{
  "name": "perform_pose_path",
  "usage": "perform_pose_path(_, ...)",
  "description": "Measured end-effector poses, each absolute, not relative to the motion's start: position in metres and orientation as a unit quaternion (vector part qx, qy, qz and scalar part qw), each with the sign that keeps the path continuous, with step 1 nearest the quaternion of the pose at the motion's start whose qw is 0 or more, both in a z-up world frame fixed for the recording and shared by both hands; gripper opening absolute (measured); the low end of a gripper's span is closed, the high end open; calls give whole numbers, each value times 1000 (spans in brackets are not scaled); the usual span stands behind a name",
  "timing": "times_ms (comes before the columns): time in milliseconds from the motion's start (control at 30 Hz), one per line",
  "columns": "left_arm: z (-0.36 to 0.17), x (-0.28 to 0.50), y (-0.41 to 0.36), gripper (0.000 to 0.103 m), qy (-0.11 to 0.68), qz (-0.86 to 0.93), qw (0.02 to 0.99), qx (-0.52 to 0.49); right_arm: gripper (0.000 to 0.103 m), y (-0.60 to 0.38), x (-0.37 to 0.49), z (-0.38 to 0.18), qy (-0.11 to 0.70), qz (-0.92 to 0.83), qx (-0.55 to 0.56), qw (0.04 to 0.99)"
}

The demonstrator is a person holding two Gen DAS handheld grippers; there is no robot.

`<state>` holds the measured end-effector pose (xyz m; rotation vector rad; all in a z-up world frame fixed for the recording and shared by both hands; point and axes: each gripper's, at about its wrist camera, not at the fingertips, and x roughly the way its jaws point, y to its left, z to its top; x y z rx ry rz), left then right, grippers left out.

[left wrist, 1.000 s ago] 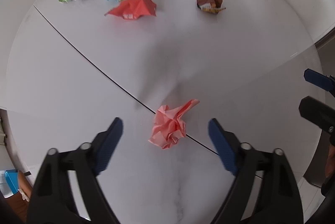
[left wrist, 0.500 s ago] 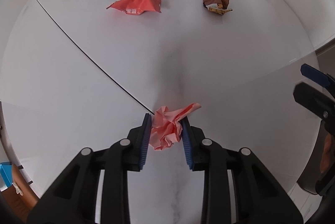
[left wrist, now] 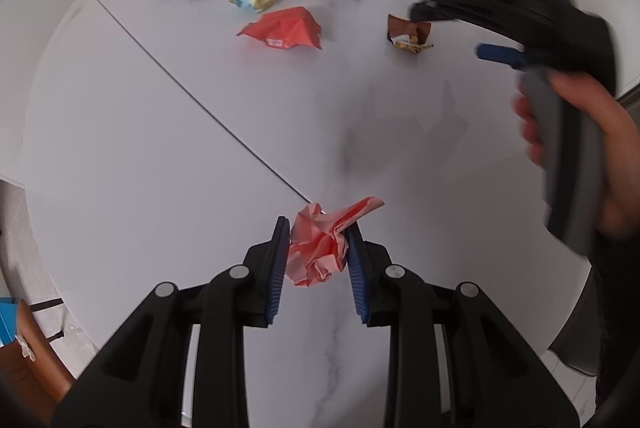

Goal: Collect trash
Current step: 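Grasp the pink crumpled paper with the left gripper while the right gripper grasps the brown wrapper, then carry pink paper and brown wrapper to the white bin and release both grippers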

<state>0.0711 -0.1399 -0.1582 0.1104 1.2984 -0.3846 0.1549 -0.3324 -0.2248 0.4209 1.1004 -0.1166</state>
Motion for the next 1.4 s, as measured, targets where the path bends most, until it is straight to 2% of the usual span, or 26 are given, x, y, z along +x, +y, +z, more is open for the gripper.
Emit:
perform_pose_path(67, -156, 73, -134, 28, 599, -174, 781, 46, 100, -326, 170, -231, 523, -63, 185, 830)
perform_pose_path(167, -153, 73, -124, 28, 596, -163, 785, 39, 91, -317, 182, -239, 527, -76, 164, 830)
perform_pose_path(233, -151, 71, -116, 28, 596, -154, 788, 31, 75, -313, 187, -245, 535, -78, 151, 828)
perform_pose_path(367, -149, 71, -100, 28, 595, -140, 791, 17, 53, -307, 187, -248, 540, -86, 111, 830)
perform_pose_path(467, -144, 71, -88, 28, 591, -129, 796, 8, 32, -309, 185, -247, 539, -76, 105, 832)
perform_pose_path(500, -143, 70, -83, 28, 591, -125, 797, 3, 29, -310, 184, -246, 540, -72, 105, 832)
perform_pose_path(733, -139, 61, -51, 28, 587, -96, 804, -15, 28, -314, 169, -233, 532, -48, 112, 838)
perform_pose_path(933, -133, 45, -10, 28, 581, -65, 811, -26, 28, -295, 130, -190, 514, 1, 98, 852)
perform_pose_path(1100, -130, 22, 41, 28, 582, -25, 811, -50, 28, -239, 89, -161, 516, 81, 83, 849)
perform_pose_path(1400, -138, -34, 146, 29, 586, 66, 803, -87, 28, -93, 49, -145, 527, 243, 30, 814)
